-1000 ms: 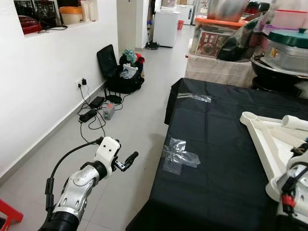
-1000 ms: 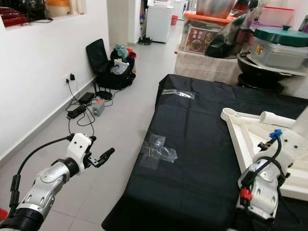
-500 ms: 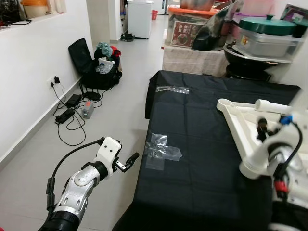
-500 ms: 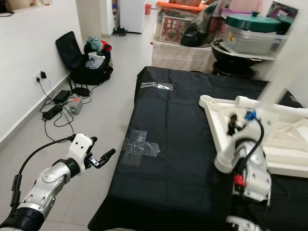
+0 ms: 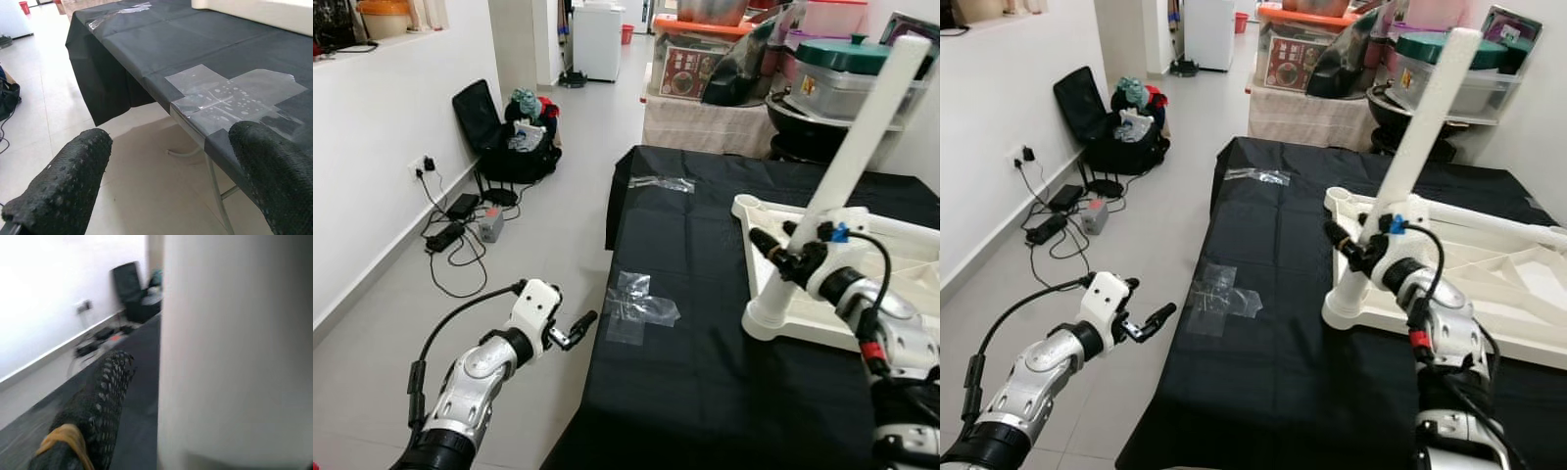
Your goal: Building children table
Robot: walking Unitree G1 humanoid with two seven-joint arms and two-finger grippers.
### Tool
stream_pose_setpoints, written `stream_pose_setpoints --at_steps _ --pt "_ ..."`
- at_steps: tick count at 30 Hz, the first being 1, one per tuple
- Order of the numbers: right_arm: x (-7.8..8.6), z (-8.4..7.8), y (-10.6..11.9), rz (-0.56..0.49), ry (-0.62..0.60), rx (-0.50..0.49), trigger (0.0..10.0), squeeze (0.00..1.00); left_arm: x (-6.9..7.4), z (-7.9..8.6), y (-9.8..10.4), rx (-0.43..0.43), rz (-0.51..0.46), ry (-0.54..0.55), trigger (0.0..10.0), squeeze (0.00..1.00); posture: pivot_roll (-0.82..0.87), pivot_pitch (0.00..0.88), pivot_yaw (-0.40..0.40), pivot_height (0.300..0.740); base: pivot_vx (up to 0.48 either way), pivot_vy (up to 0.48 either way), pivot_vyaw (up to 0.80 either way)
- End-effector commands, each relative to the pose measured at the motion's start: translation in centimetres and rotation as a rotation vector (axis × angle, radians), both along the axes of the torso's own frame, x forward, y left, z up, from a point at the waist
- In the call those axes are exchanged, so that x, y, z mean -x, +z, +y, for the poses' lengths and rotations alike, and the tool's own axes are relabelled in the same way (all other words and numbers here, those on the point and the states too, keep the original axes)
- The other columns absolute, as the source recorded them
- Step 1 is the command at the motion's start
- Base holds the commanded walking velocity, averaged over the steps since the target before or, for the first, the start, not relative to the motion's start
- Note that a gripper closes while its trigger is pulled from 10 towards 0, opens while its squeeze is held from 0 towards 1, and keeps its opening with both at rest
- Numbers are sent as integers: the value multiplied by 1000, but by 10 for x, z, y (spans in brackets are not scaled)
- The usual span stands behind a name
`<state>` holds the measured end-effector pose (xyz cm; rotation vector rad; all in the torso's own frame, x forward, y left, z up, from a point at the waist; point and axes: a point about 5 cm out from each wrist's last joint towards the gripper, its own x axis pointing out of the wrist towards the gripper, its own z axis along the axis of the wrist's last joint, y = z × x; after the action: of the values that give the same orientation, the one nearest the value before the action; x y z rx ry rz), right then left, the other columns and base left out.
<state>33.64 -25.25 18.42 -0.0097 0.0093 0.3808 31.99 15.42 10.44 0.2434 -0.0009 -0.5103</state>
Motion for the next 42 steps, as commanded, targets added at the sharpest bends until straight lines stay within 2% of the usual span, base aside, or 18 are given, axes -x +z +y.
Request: stream_pose_setpoints --at_steps 1,2,3,4,5,7,12,15,16,25,28,30,31,32,33,34,35,42 --pt "8 25 -16 58 190 -13 6588 0 3 1 -2 -15 6 -9 10000 0 73 0 -83 740 0 0 0" --pt "13 29 -17 63 240 -20 6588 0 3 1 -2 -16 7 -10 10000 0 73 0 -83 740 0 0 0" --pt "17 33 -18 64 289 -18 8157 0 3 1 -2 -16 7 -10 10000 0 71 0 -80 740 0 0 0" --pt "17 33 -18 64 289 -18 8157 0 3 1 -2 -16 7 -10 10000 0 71 0 -80 740 0 0 0" --pt "23 39 -17 55 372 -10 9961 0 2 1 -2 -17 6 -11 10000 0 70 0 -80 740 0 0 0" --pt "36 52 -13 34 508 14 10000 0 1 1 -2 -17 7 -12 10000 0 58 0 -73 740 0 0 0" --pt "33 57 -10 -6 461 21 10000 0 0 -4 -2 -15 8 -25 10000 0 52 0 -69 740 0 0 0" --pt "29 53 -10 -19 412 28 5765 0 0 -6 -2 -13 7 -28 10000 0 50 0 -68 740 0 0 0" --pt "29 52 -10 -22 405 27 0 0 0 -6 -2 -13 7 -27 10000 0 50 0 -68 740 0 0 0" --pt "19 36 -1 -71 177 -54 0 0 2 0 -3 -17 8 -15 10000 0 55 0 -77 740 0 0 0" --pt "14 14 -16 8 -139 -3 0 0 2 -1 -3 -17 9 -17 10000 0 51 0 -72 740 0 0 0" --pt "13 7 -19 31 -237 10 0 0 2 -1 -3 -16 10 -17 10000 0 51 0 -72 740 0 0 0" --pt "19 -27 -25 60 -605 -33 0 0 2 -1 -3 -17 9 -17 10000 0 47 0 -69 740 0 0 0" --pt "19 -27 -25 60 -605 -33 0 0 2 -1 -3 -17 9 -17 10000 0 47 0 -69 740 0 0 0" --pt "39 -56 -33 76 -943 -65 0 0 2 -1 -3 -18 9 -18 10000 0 48 0 -70 740 0 0 0" --pt "57 -74 -39 90 -1167 -83 0 0 2 -2 -3 -19 9 -18 10000 0 52 0 -69 740 0 0 0" --pt "70 -77 -42 97 -1271 -93 0 0 2 -2 -3 -19 10 -20 10000 0 47 0 -66 740 0 0 0" --pt "68 -37 -22 15 -1142 -100 0 0 2 -3 -5 -23 16 -28 10000 0 30 0 -54 740 0 0 0"
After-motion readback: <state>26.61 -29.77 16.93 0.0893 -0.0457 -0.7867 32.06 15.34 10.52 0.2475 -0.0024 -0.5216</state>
